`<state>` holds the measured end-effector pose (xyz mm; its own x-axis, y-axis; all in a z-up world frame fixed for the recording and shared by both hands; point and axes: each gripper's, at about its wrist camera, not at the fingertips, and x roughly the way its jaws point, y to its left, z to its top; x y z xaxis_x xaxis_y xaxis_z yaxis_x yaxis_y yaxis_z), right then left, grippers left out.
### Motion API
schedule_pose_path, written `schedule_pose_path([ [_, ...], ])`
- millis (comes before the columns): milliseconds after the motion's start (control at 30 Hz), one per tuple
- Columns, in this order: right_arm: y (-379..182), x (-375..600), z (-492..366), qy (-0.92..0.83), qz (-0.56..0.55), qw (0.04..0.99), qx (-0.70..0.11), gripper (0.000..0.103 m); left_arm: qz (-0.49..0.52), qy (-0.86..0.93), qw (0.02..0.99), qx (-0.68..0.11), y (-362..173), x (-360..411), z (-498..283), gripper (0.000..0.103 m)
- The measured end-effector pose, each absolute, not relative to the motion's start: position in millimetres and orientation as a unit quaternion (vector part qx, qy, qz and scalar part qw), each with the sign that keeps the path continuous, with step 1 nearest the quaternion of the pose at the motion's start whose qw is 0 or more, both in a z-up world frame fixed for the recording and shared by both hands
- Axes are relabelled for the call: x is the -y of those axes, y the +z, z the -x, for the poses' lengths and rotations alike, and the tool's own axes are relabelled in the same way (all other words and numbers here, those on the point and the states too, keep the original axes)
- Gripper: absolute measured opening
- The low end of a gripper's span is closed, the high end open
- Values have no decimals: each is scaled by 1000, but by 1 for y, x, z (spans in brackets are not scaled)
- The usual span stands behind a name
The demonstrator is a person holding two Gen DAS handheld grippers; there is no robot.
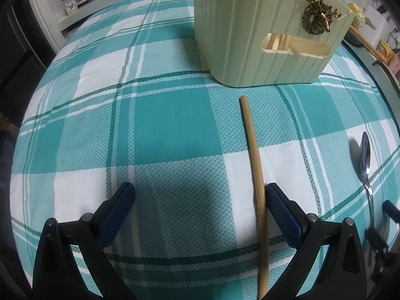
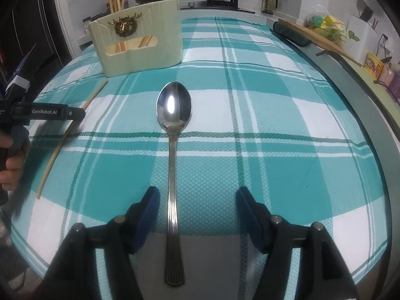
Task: Organize utensils
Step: 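Lower the left tool around the last chopstick and close it while the right tool holds the spoon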
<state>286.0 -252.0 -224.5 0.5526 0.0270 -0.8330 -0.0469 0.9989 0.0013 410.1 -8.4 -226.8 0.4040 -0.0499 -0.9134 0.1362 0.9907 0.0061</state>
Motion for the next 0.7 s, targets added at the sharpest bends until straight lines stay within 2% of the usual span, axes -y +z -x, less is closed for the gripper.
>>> schedule_pose_path([
  [167, -224, 245, -315, 38, 33, 867, -495, 72, -41, -61, 836, -544, -226, 14, -411, 102],
  [267, -223, 240, -338, 43, 39, 865, -498, 72, -43, -66, 834, -546, -224, 21, -412, 97],
  [367, -223, 235, -364, 43, 37, 865, -498, 72, -48, -76, 832, -547, -219, 31, -413, 84],
  [433, -223, 233, -380, 39, 33, 867, -496, 72, -53, -85, 831, -547, -216, 40, -413, 70],
  [533, -223, 229, -393, 31, 30, 872, -487, 72, -59, -95, 832, -544, -214, 50, -415, 55],
  [633, -224, 229, -390, 25, 27, 880, -474, 70, -58, -98, 834, -539, -213, 54, -417, 46],
  [667, -224, 228, -389, 23, 27, 883, -469, 68, -58, -101, 835, -537, -213, 55, -418, 44],
  [700, -224, 229, -387, 19, 28, 886, -463, 60, -58, -104, 836, -535, -213, 56, -417, 39],
])
